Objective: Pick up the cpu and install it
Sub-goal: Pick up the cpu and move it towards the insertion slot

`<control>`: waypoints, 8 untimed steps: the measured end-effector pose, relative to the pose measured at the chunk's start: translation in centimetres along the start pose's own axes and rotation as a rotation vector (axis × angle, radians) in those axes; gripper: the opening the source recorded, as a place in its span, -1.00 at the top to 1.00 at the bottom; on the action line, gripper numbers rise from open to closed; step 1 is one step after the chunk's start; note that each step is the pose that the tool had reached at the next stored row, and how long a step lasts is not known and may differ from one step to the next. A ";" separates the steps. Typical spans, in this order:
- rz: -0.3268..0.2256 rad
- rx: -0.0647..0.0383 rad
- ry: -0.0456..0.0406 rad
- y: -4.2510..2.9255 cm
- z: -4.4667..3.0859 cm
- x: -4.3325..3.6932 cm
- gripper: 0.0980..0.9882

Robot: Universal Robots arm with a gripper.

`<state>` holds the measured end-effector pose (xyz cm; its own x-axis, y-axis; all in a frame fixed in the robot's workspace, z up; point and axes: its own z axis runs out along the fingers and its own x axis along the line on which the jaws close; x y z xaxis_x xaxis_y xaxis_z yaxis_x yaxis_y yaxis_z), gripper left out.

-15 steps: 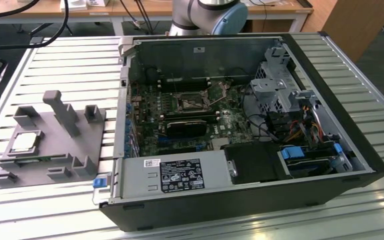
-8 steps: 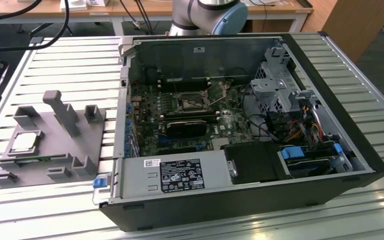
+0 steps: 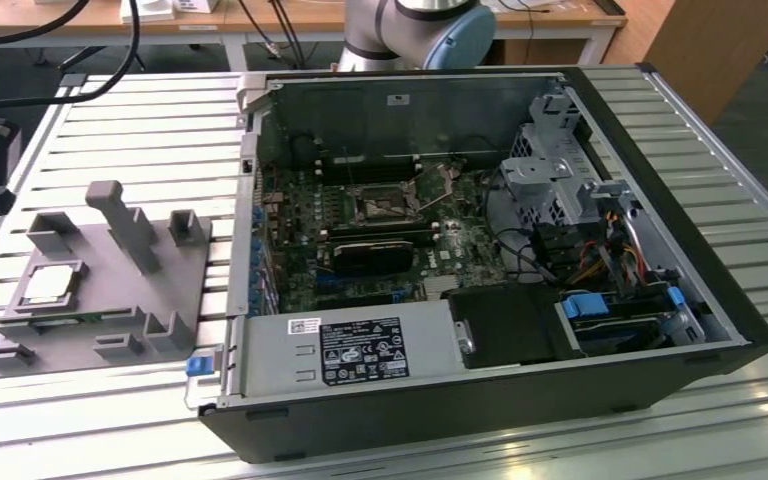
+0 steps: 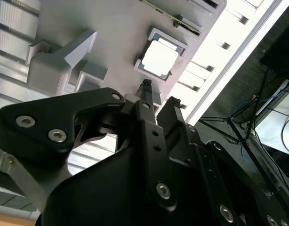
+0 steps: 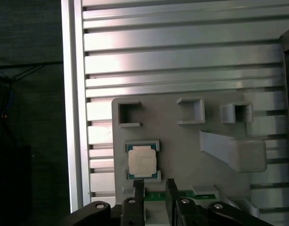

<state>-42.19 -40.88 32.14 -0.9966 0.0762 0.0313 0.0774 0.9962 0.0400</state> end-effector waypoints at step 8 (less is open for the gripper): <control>-0.001 0.000 0.0000 -0.34 0.71 -0.03 -0.09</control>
<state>-42.20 -41.18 31.41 -0.9966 0.0757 0.0313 0.0769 0.9962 0.0399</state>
